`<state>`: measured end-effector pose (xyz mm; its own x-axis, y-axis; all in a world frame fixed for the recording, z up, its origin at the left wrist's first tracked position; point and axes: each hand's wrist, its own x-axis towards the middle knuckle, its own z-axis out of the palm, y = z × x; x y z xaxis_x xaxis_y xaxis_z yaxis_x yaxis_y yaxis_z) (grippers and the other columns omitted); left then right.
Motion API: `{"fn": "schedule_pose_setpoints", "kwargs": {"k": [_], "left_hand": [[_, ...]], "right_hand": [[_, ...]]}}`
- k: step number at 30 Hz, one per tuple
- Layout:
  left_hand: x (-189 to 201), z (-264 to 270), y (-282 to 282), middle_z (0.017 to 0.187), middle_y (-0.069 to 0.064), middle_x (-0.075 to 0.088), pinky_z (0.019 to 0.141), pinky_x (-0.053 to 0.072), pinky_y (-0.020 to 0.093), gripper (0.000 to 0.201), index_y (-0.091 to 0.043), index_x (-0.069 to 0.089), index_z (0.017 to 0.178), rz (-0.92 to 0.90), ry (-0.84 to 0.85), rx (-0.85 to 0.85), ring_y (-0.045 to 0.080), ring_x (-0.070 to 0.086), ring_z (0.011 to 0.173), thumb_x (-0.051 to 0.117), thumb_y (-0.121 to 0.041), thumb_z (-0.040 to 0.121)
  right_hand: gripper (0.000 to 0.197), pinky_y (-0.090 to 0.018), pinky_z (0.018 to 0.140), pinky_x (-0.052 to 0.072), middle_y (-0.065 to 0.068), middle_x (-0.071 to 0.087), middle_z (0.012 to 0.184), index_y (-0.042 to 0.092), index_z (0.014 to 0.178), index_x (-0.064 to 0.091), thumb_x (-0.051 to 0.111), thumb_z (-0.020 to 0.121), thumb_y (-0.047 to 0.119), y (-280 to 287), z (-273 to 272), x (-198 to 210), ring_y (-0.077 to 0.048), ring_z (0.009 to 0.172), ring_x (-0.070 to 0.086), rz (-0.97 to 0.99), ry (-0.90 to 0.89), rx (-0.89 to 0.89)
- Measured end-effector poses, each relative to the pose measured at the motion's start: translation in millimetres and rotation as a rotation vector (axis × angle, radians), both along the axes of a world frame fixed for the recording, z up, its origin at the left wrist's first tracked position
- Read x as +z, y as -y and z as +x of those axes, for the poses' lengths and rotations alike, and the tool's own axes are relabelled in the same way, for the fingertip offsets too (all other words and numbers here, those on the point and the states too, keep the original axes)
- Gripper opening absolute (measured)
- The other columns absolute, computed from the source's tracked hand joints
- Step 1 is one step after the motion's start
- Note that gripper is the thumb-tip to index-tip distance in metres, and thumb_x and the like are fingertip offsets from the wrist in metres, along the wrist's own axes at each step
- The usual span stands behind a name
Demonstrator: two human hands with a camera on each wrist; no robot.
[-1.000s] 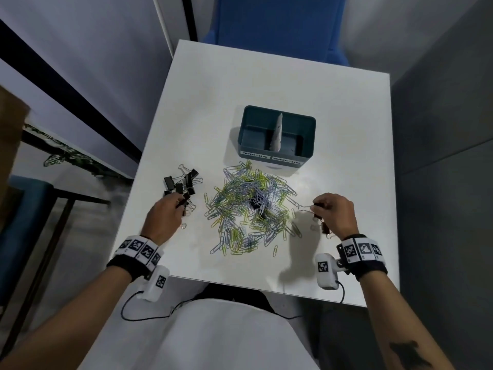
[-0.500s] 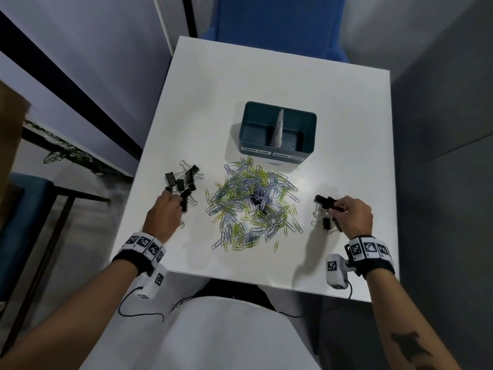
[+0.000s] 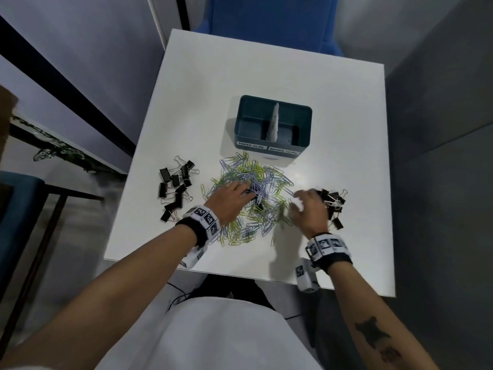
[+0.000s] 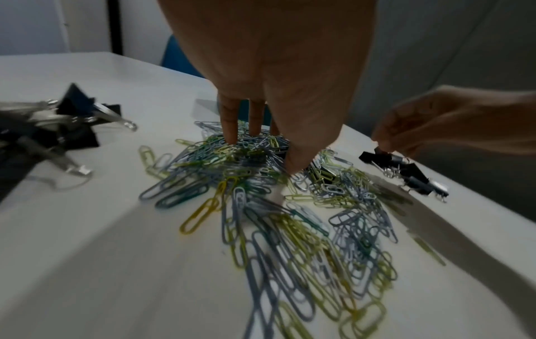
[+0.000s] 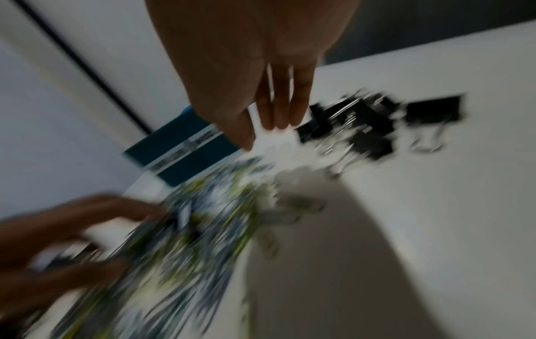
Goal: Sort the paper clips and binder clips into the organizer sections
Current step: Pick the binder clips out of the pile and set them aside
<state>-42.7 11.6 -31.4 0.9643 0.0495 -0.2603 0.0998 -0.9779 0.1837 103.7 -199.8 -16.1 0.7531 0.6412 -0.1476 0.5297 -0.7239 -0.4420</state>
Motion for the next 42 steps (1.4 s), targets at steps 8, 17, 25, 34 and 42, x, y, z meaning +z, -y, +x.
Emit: {"fn": "schedule_pose_setpoints", "kwargs": {"k": [8,17,25,34,42], "left_hand": [[-0.3,18.1,-3.2,0.141,0.007,0.042,0.099,0.044,0.046,0.062,-0.021,0.034,0.14,-0.064,-0.037,0.08,0.029,0.041,0.124,0.061,-0.013,0.084],[-0.7,-2.9,5.1,0.11,0.013,0.058,0.075,0.055,0.04,0.032,-0.003,0.057,0.114,-0.053,0.122,0.289,0.028,0.051,0.103,0.061,-0.01,0.083],[0.7,11.4,15.4,0.124,0.011,0.045,0.071,0.055,0.042,0.054,-0.019,0.037,0.134,-0.046,-0.012,0.311,0.028,0.048,0.107,0.062,-0.029,0.087],[-0.8,25.9,-2.6,0.104,-0.002,0.051,0.068,0.052,0.032,0.023,-0.023,0.05,0.097,-0.413,0.142,0.46,0.018,0.055,0.082,0.069,-0.021,0.084],[7.9,17.1,-30.1,0.078,-0.003,0.068,0.057,0.051,0.027,0.012,-0.019,0.06,0.094,-0.783,0.169,0.747,0.013,0.065,0.066,0.069,-0.02,0.086]], "right_hand": [[0.026,-0.034,0.061,0.054,-0.009,0.057,0.126,0.008,0.11,0.063,0.068,0.086,0.018,-42.9,-63.3,-11.6,-0.029,0.107,0.054,-0.034,-0.006,0.27],[0.02,-0.037,0.076,0.05,-0.01,0.06,0.111,0.006,0.108,0.062,0.057,0.094,0.019,-32.0,-42.0,-19.1,-0.029,0.104,0.05,-0.032,-0.025,0.137],[0.028,-0.041,0.071,0.055,-0.012,0.054,0.119,0.007,0.109,0.059,0.066,0.083,0.01,-49.7,-42.2,-22.5,-0.03,0.104,0.053,-0.11,-0.092,0.109],[0.03,-0.033,0.075,0.051,-0.01,0.051,0.117,0.009,0.108,0.061,0.07,0.08,0.011,-55.9,-33.2,-16.5,-0.027,0.088,0.058,-0.08,-0.178,0.022],[0.008,-0.01,0.061,0.048,0.002,0.066,0.09,0.014,0.087,0.069,0.074,0.081,0.013,-38.5,-16.1,-9.2,-0.01,0.076,0.061,0.116,-0.303,-0.079]]}}
